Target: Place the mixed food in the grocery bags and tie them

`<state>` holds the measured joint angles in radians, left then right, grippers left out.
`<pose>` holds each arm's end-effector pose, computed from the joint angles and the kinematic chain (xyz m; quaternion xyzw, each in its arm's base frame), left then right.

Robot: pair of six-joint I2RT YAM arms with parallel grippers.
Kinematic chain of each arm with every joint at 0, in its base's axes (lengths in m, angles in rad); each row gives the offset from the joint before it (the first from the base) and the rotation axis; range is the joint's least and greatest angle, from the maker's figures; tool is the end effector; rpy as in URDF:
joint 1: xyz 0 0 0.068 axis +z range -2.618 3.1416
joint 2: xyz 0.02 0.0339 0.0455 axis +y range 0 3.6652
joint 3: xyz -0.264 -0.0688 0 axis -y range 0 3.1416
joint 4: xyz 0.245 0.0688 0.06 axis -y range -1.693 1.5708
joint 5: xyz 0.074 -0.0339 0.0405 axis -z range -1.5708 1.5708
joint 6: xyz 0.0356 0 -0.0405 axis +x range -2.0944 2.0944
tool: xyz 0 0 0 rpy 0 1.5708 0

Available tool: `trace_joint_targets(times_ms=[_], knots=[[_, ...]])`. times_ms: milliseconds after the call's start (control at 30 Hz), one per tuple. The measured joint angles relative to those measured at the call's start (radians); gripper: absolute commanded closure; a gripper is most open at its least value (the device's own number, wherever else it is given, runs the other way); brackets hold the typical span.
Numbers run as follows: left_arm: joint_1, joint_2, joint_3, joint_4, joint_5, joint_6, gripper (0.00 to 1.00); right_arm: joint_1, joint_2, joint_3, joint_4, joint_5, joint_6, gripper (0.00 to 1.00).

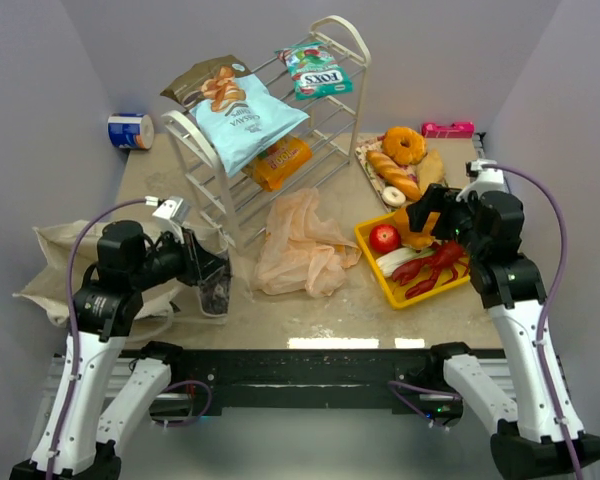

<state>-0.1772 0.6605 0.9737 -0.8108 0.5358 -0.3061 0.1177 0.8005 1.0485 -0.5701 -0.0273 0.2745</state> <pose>0.1130 -0.0387 0.3581 0.0817 0.8358 -0.3389 0.4242 0.1617 0.0201 0.3866 0.0556 0.8094 0.1248 0.5712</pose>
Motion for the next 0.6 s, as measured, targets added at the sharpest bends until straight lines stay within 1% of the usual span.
trace_joint_targets(times_ms=[100,200,367,467,600], knots=[[0.000,-0.014,-0.044,0.052,0.072,-0.046,0.97,0.000,0.051,0.000,0.003,-0.052,0.011,0.12],[-0.005,-0.040,-0.099,0.138,0.132,-0.125,0.98,0.005,0.105,-0.004,0.011,-0.094,0.025,0.12],[-0.041,-0.056,-0.150,0.279,0.158,-0.248,1.00,0.034,0.129,-0.010,0.028,-0.123,0.048,0.13],[-0.102,-0.039,-0.171,0.375,0.137,-0.317,1.00,0.073,0.134,-0.010,0.057,-0.122,0.066,0.13],[-0.244,0.029,-0.187,0.489,0.067,-0.391,1.00,0.163,0.171,-0.010,0.097,-0.114,0.086,0.13]])
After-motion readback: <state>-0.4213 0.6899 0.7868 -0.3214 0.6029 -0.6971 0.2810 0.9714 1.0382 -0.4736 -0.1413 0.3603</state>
